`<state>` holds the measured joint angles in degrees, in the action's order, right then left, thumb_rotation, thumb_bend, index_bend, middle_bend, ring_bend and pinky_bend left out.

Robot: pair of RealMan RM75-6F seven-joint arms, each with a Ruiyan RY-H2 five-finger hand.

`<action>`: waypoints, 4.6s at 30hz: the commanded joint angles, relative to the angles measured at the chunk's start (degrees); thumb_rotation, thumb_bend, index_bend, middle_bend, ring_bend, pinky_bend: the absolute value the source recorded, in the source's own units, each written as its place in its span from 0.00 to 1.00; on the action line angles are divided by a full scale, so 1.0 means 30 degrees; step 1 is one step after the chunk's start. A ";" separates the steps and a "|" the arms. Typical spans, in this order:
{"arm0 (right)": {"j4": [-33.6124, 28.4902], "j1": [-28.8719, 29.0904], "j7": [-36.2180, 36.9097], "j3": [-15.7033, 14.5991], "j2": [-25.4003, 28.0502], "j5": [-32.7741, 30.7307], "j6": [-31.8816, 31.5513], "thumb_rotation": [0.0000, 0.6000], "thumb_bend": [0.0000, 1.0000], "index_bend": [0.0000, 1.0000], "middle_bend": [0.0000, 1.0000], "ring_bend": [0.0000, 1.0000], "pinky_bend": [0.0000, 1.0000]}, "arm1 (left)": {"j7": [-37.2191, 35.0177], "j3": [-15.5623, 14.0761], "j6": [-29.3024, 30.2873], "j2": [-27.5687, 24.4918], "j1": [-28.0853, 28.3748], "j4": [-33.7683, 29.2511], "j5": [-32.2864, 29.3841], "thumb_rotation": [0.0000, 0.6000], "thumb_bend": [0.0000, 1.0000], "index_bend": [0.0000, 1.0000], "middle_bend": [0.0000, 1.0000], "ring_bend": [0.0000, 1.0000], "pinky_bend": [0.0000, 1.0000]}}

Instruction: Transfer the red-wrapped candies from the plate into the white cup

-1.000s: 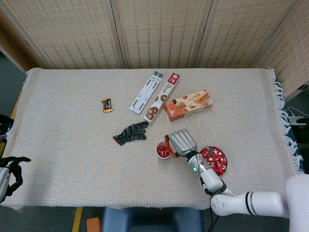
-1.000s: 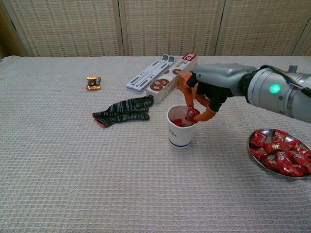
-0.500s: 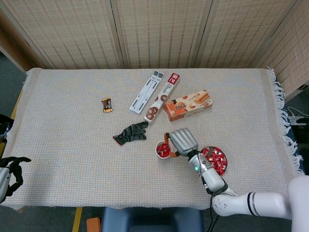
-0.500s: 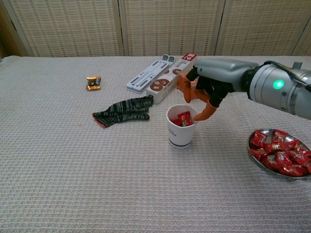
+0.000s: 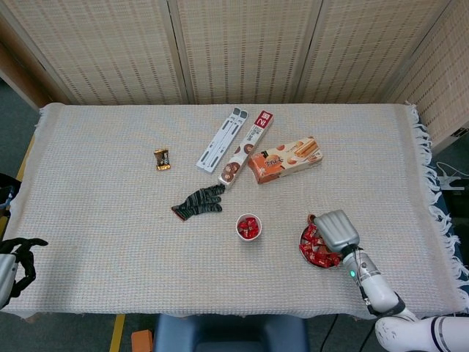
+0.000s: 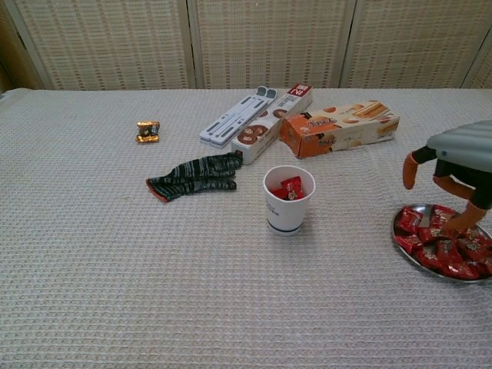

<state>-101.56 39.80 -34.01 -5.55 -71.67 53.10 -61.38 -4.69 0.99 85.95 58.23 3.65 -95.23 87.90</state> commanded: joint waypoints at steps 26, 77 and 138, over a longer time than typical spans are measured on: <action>0.3812 -0.0663 0.0668 0.0084 -0.1481 -0.1464 0.3412 1.00 0.02 0.30 0.82 0.75 0.98 | -0.0528 -0.0005 0.0052 -0.0153 -0.0005 0.0010 0.0036 1.00 0.42 0.35 0.24 0.27 0.28; -0.2919 0.1455 -0.1543 0.4339 -0.0809 -0.1384 0.0765 1.00 0.26 0.65 0.82 0.77 0.98 | -0.0405 0.0002 0.0153 -0.0114 -0.0033 -0.0020 0.0106 1.00 0.42 0.35 0.24 0.27 0.28; 0.3325 0.3383 0.3926 0.5024 -0.5838 0.0958 0.3241 1.00 0.09 0.50 0.82 0.77 0.98 | -0.0642 0.0093 0.0310 -0.0129 -0.0110 0.0104 0.0040 1.00 0.42 0.34 0.24 0.27 0.28</action>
<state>-91.62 49.94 -22.27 9.50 -89.14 55.96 -51.67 -6.61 1.27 86.89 57.84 3.32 -94.92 88.02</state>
